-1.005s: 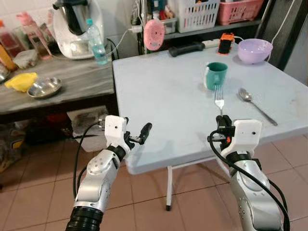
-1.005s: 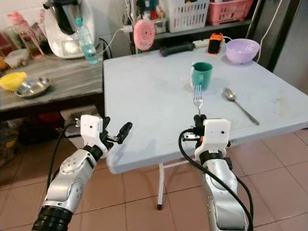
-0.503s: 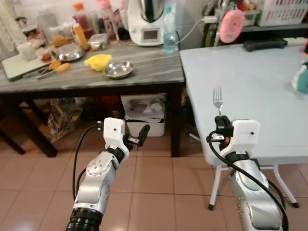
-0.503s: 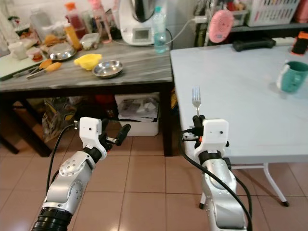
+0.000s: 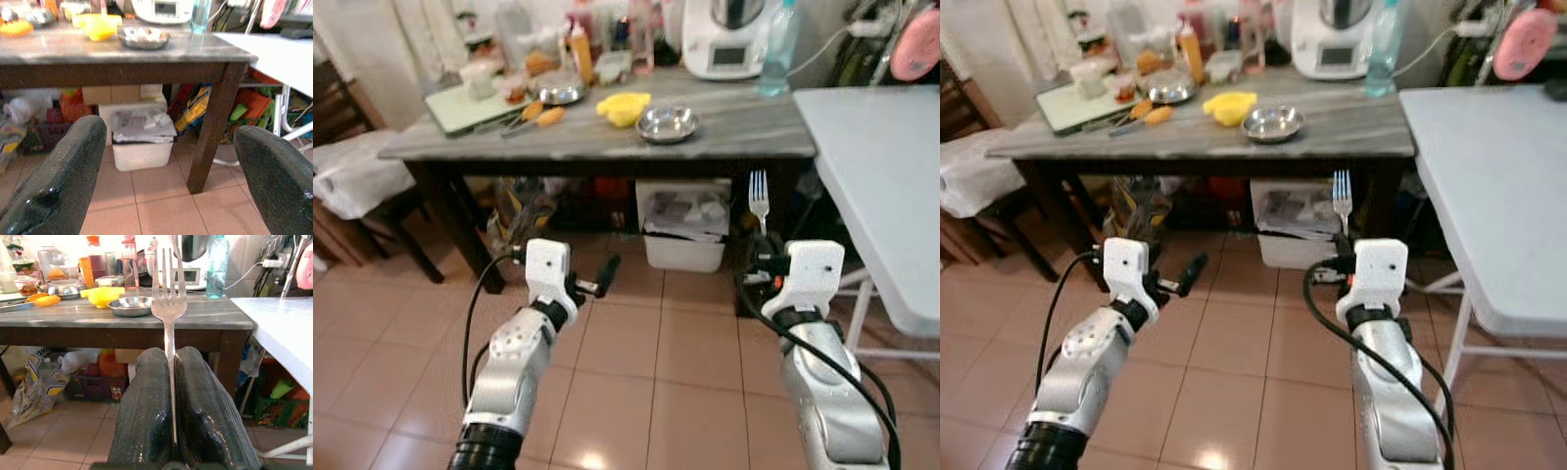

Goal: Setting the table

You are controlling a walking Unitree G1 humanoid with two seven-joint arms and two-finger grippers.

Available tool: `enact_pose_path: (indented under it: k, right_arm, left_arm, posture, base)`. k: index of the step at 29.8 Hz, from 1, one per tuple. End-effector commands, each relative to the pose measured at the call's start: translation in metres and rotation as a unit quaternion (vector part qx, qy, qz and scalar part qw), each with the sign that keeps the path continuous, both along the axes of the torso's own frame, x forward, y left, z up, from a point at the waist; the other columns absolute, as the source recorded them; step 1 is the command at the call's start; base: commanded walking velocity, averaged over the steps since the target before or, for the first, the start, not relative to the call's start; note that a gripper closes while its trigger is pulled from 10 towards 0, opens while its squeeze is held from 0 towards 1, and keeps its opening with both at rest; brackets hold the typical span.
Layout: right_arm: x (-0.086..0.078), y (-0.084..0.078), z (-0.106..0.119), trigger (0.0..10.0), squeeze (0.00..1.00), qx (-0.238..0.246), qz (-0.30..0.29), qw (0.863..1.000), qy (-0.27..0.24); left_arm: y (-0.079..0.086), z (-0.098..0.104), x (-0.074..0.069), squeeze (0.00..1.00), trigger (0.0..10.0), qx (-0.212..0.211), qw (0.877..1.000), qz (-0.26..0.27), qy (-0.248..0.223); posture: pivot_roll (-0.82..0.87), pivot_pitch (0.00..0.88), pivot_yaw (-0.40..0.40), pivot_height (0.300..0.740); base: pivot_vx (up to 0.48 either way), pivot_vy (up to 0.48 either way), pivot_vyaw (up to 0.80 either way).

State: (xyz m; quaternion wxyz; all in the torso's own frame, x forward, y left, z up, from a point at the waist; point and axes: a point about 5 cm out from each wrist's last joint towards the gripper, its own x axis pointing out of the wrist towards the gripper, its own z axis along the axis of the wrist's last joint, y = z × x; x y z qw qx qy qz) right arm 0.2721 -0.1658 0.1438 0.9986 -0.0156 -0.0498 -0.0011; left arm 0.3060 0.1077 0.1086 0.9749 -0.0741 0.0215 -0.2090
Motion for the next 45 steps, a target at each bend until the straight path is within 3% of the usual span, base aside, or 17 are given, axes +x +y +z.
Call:
enact_pose_path:
  k: [1, 19, 40, 45]
  right_arm:
    - [0.001, 0.010, 0.003, 10.0, 0.00, 0.007, 0.016, 1.000, -0.008]
    - [0.001, 0.006, 0.003, 10.0, 0.00, 0.003, 0.001, 1.000, -0.007]
    - [0.002, 0.002, 0.002, 10.0, 0.00, 0.008, -0.014, 1.000, -0.003]
    - [0.002, 0.003, 0.001, 10.0, 0.00, 0.009, -0.013, 1.000, -0.001]
  left_arm:
    - [0.014, -0.001, 0.000, 0.00, 10.0, 0.012, 1.000, 0.022, -0.003]
    - [0.005, 0.005, -0.003, 0.00, 10.0, -0.030, 0.999, -0.021, -0.011]
    - [-0.001, 0.006, -0.006, 0.00, 10.0, -0.038, 0.998, -0.048, -0.010]
    - [-0.002, 0.005, -0.008, 0.00, 10.0, -0.038, 0.998, -0.052, -0.008]
  posture:
    - [-0.10, 0.008, 0.087, 0.740]
    - [-0.11, 0.011, 0.082, 0.740]
    - [-0.11, 0.013, 0.086, 0.740]
    - [-0.12, 0.011, 0.086, 0.740]
  base:
    - [0.000, 0.000, 0.00]
    - [0.000, 0.000, 0.00]
    - [0.308, 0.000, 0.00]
    - [0.319, 0.000, -0.60]
